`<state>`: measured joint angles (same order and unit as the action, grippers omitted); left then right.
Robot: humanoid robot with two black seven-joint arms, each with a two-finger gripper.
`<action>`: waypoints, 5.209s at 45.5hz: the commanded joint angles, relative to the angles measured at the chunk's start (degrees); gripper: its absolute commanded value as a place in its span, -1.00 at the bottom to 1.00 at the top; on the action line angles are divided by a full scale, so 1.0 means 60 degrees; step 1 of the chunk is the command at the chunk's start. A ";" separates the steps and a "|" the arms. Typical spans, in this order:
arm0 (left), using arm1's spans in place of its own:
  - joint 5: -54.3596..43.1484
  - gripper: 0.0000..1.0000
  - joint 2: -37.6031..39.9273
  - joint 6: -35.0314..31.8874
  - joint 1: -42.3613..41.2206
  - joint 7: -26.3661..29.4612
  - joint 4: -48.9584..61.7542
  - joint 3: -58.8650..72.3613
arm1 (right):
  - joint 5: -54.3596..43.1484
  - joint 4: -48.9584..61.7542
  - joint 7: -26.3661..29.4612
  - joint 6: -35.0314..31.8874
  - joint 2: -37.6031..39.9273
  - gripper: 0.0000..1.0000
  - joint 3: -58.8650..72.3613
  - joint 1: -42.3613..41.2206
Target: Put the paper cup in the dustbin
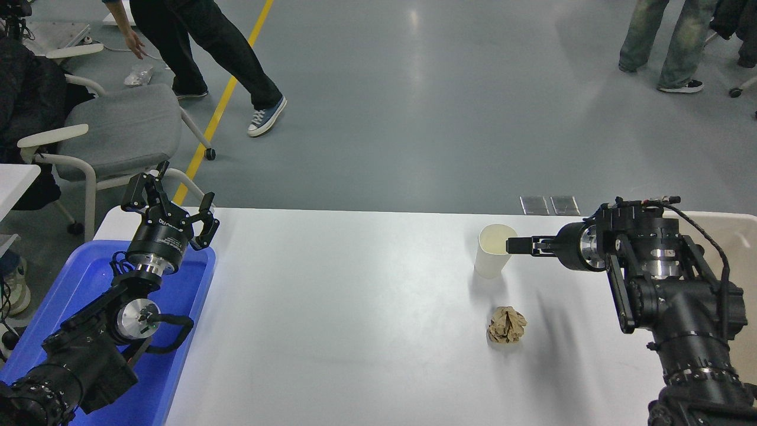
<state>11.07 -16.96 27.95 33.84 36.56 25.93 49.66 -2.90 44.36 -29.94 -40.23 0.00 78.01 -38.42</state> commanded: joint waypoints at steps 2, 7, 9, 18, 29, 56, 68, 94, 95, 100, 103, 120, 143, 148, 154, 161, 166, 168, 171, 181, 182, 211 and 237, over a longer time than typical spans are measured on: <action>0.0001 1.00 0.0000 0.0000 0.0000 0.0000 0.0000 0.0000 | 0.1376 -0.0377 0.0609 0.0538 0.0000 0.99 -0.0228 -0.0086; 0.0001 1.00 0.0000 0.0000 0.0000 0.0000 0.0000 0.0000 | 0.1801 -0.0421 0.0785 0.0597 0.0000 0.99 -0.0228 -0.0101; 0.0001 1.00 0.0000 0.0000 0.0000 0.0000 0.0000 0.0000 | 0.1992 -0.0508 0.0887 0.0699 0.0000 0.99 -0.0228 -0.0101; 0.0001 1.00 0.0000 0.0000 0.0000 0.0000 0.0000 0.0000 | 0.2286 -0.1416 0.1034 0.1519 0.0000 0.99 -0.0228 -0.0306; 0.0001 1.00 0.0000 0.0000 0.0000 0.0000 0.0000 0.0000 | 0.2359 -0.2251 0.1005 0.2427 0.0000 0.98 -0.0214 -0.0379; 0.0001 1.00 0.0000 0.0000 0.0000 0.0000 0.0000 0.0000 | 0.2491 -0.3746 0.0903 0.4039 0.0000 0.87 -0.0214 -0.0570; 0.0001 1.00 0.0000 0.0000 0.0000 0.0000 0.0000 0.0000 | 0.2491 -0.3936 0.0888 0.4083 0.0000 0.72 -0.0214 -0.0570; 0.0001 1.00 0.0000 0.0000 0.0000 0.0000 0.0000 0.0000 | 0.2403 -0.4039 0.0566 0.3937 0.0000 -1.00 0.0314 -0.0716; 0.0001 1.00 0.0000 0.0000 0.0000 0.0000 0.0000 0.0000 | 0.2403 -0.4024 0.0522 0.3922 0.0000 -1.00 0.0328 -0.0731; 0.0001 1.00 0.0000 0.0000 0.0000 0.0000 0.0000 0.0000 | 0.2388 -0.3922 0.0346 0.3791 0.0000 -1.00 0.0328 -0.0775; 0.0001 1.00 0.0000 0.0000 0.0000 0.0000 0.0000 0.0000 | 0.2388 -0.3863 0.0317 0.3527 0.0000 -1.00 0.0270 -0.0877; 0.0001 1.00 0.0000 0.0000 0.0000 0.0000 0.0000 0.0000 | 0.2388 -0.0320 0.0170 0.0042 0.0000 -1.00 -0.0228 -0.0526; 0.0001 1.00 0.0000 0.0000 0.0000 0.0000 0.0000 0.0000 | 0.2403 0.3313 0.0156 -0.0795 0.0000 -1.00 -0.1385 -0.1053; 0.0001 1.00 0.0000 0.0000 0.0000 0.0000 0.0000 0.0000 | 0.2403 0.3739 0.0156 -0.0795 0.0000 -1.00 -0.1707 -0.1258; 0.0001 1.00 0.0000 0.0000 0.0000 0.0000 0.0000 0.0000 | 0.2359 0.3710 0.0170 -0.0795 0.0000 -1.00 -0.2483 -0.1434; 0.0001 1.00 0.0000 0.0000 0.0000 0.0000 0.0000 0.0000 | 0.2330 0.3301 0.0185 -0.0795 0.0643 -1.00 -0.3859 -0.1405; 0.0001 1.00 0.0000 0.0000 0.0000 0.0000 0.0000 0.0000 | 0.2257 0.2628 0.0287 -0.0795 0.1448 -1.00 -0.5147 -0.1419; 0.0001 1.00 0.0000 0.0000 0.0000 0.0000 0.0000 0.0000 | 0.2125 0.2393 0.0302 -0.0795 0.1756 -1.00 -0.5675 -0.1419; 0.0001 1.00 0.0000 0.0000 0.0000 0.0000 0.0000 0.0000 | 0.1847 0.2012 0.0331 -0.0795 0.2035 -1.00 -0.6568 -0.1434; 0.0001 1.00 0.0000 0.0000 0.0000 0.0000 0.0000 0.0000 | 0.0704 0.0563 0.1604 -0.0795 0.2724 -1.00 -1.0785 -0.1551; 0.0001 1.00 0.0000 0.0000 0.0000 0.0000 0.0000 0.0000 | 0.0675 0.0401 0.1809 -0.0795 0.2797 -1.00 -1.1167 -0.1566; 0.0001 1.00 0.0000 -0.0015 0.0000 0.0000 -0.0029 0.0000 | 0.0894 -0.5386 0.5736 0.6615 0.3677 -1.00 -1.8215 -0.1434; 0.0001 1.00 0.0000 -0.0015 0.0000 0.0000 -0.0044 0.0000 | 0.1860 -0.5928 0.6073 0.8272 0.3589 -1.00 -1.8494 -0.0951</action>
<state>11.08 -16.96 27.85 33.84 36.56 25.69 49.66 6.64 9.96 5.40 5.65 21.58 -31.50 -45.98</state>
